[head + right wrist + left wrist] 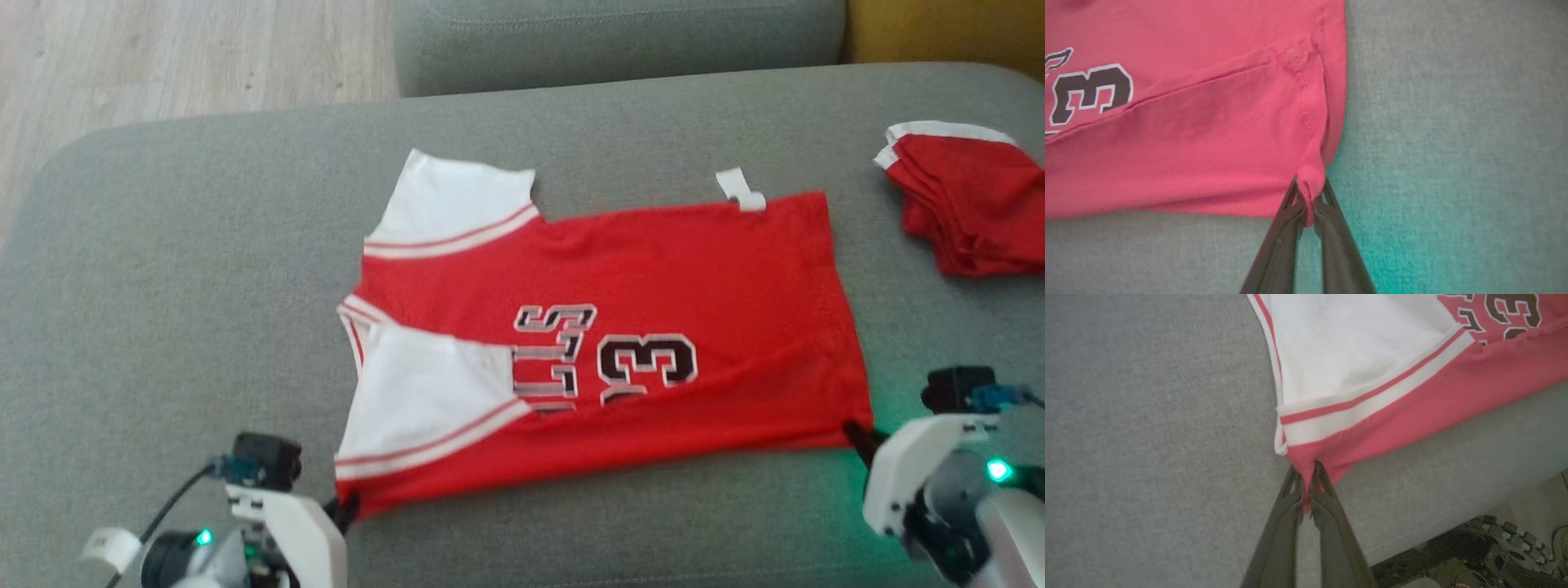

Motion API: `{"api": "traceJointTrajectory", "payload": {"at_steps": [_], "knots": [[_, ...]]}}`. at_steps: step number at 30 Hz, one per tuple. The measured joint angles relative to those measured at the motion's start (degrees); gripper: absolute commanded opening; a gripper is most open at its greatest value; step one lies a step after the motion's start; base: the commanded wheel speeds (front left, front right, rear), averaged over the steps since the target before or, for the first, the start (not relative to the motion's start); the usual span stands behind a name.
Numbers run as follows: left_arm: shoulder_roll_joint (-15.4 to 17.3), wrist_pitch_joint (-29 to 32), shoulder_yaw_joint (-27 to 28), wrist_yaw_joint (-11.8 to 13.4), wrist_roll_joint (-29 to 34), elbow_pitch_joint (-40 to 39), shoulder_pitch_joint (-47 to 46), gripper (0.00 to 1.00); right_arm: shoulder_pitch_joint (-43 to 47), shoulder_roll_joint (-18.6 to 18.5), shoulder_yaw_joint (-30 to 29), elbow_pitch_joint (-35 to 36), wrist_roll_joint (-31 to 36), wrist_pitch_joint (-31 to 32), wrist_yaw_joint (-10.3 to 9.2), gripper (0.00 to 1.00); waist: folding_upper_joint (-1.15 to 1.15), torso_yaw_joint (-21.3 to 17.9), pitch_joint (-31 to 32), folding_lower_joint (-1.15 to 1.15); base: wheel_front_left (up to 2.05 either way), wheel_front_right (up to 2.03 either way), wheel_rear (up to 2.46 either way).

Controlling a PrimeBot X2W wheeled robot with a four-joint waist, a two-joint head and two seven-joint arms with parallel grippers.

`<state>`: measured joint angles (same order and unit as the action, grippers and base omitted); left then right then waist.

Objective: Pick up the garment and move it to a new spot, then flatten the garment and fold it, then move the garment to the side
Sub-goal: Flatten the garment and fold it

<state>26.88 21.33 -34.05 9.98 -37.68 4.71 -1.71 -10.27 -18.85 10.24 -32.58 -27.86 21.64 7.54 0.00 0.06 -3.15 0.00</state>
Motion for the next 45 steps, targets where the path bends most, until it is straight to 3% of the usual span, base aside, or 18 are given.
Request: {"api": "traceJointTrajectory", "payload": {"at_steps": [8,9,10,11,12,19,23,27,35,40,45], "knots": [[2.64,4.72,-0.34,2.64,-2.05,-5.93,5.32,0.00,6.87,-0.62,-3.23,8.42,-0.44,8.46,-0.01,0.00,0.00,-0.28,0.08,0.00,0.00,0.00,0.00],[2.75,5.03,-0.33,2.74,-2.36,-6.37,5.79,0.00,7.59,-0.54,-3.83,9.45,-0.40,9.40,0.00,0.18,0.00,-0.31,0.01,0.00,0.00,0.00,0.00],[2.77,5.14,-0.32,3.09,-2.54,-6.65,6.17,0.11,8.17,-0.32,-4.57,10.32,-0.13,10.11,0.00,0.55,0.00,-0.32,-0.08,0.00,0.00,0.00,0.00],[2.76,5.14,-0.32,3.22,-2.65,-6.69,6.31,0.71,8.74,0.14,-5.69,11.04,0.46,10.38,-0.01,1.00,0.00,-0.34,-0.16,0.00,0.00,0.00,0.00],[2.77,5.14,-0.31,3.50,-2.64,-6.70,6.28,1.00,9.12,0.51,-6.57,11.48,1.09,10.85,-0.01,1.00,0.00,-0.35,-0.19,0.00,0.00,0.00,0.00],[3.57,4.92,0.57,4.24,-2.24,-8.00,6.04,1.00,11.20,3.39,-11.93,16.91,4.07,12.38,-0.01,1.00,0.00,-0.69,-0.26,0.00,0.00,0.00,0.00],[5.03,3.04,1.98,3.25,-0.55,-9.49,2.48,1.00,11.13,5.39,-17.35,22.50,4.46,10.14,-0.01,1.00,0.00,-0.49,-0.74,0.00,0.00,0.00,0.00],[6.50,1.72,4.27,-0.26,0.37,-8.35,-7.62,1.00,9.15,7.53,-20.27,26.02,5.84,7.90,-0.01,1.00,0.00,-0.65,-2.70,0.00,0.00,0.00,0.00],[5.70,6.76,2.66,-13.15,-0.25,4.44,-31.18,1.00,-10.89,9.53,-19.07,20.58,8.87,8.70,-0.01,1.00,0.00,-1.91,-9.37,0.01,0.00,0.00,0.00],[2.43,10.59,-1.69,-16.59,0.14,12.70,-43.29,1.00,-20.00,8.94,-17.29,11.15,9.69,9.22,-0.01,1.00,0.00,-2.54,-13.83,0.01,0.00,0.00,0.00],[0.16,12.03,-8.27,-17.12,0.01,18.91,-53.54,1.00,-27.49,7.54,-14.12,2.15,9.71,9.62,-0.01,1.00,0.00,-2.99,-18.38,0.02,0.00,0.00,0.00]]}}
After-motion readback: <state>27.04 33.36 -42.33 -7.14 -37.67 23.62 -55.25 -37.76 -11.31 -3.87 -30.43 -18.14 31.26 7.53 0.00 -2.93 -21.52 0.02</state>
